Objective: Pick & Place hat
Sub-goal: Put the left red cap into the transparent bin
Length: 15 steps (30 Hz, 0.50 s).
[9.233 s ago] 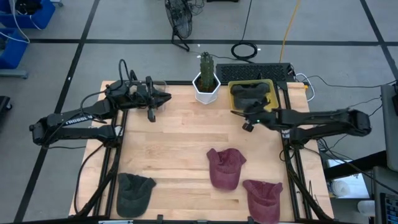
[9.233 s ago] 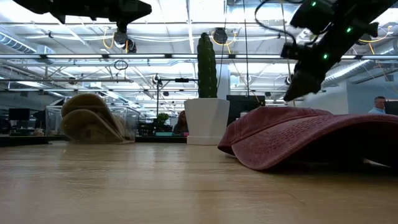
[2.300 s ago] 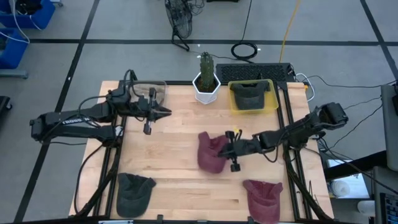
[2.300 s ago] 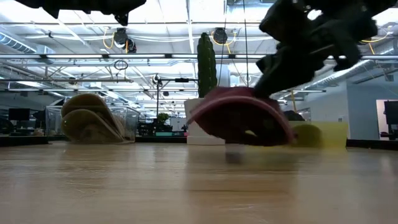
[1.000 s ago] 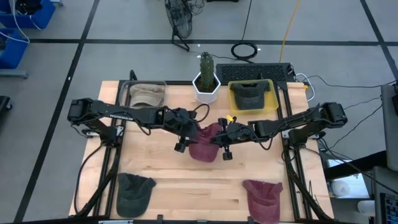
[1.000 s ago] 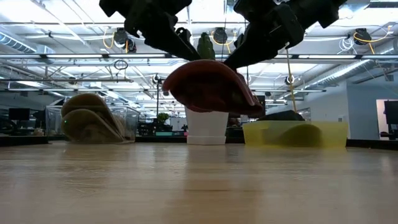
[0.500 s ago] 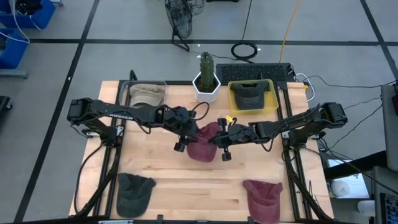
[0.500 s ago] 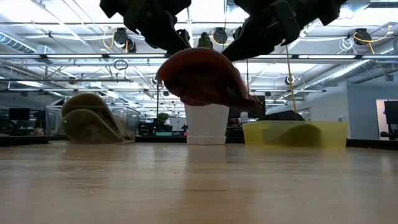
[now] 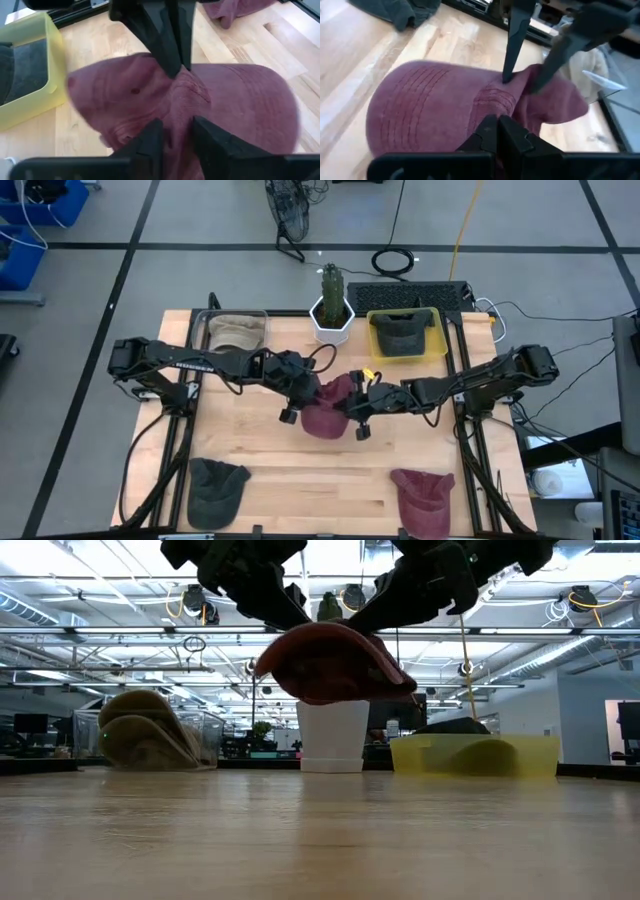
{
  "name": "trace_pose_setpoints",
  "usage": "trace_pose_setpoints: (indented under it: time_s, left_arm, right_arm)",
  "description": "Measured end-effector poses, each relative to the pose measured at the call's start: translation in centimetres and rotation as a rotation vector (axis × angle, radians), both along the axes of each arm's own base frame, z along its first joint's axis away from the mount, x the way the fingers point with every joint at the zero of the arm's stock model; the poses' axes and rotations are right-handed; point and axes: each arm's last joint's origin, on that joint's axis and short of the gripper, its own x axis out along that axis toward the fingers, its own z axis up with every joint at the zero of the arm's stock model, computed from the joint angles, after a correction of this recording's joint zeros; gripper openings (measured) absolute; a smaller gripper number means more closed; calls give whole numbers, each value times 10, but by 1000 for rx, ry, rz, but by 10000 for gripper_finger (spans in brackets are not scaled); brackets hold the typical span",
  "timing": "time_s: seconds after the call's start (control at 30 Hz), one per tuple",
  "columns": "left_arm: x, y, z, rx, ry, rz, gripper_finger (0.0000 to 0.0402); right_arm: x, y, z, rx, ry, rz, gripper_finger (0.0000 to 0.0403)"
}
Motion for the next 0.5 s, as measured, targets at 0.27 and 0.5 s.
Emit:
trace_pose_setpoints:
  time_s: [0.27, 0.5]
  left_arm:
    - [0, 1, 1, 5, -15, -37, 10]
    - [0, 2, 1, 101, -25, -51, 8]
  right_arm:
    - [0, 7, 7, -46, -56, 27, 0]
    - [-1, 5, 6, -81, -43, -45, 5]
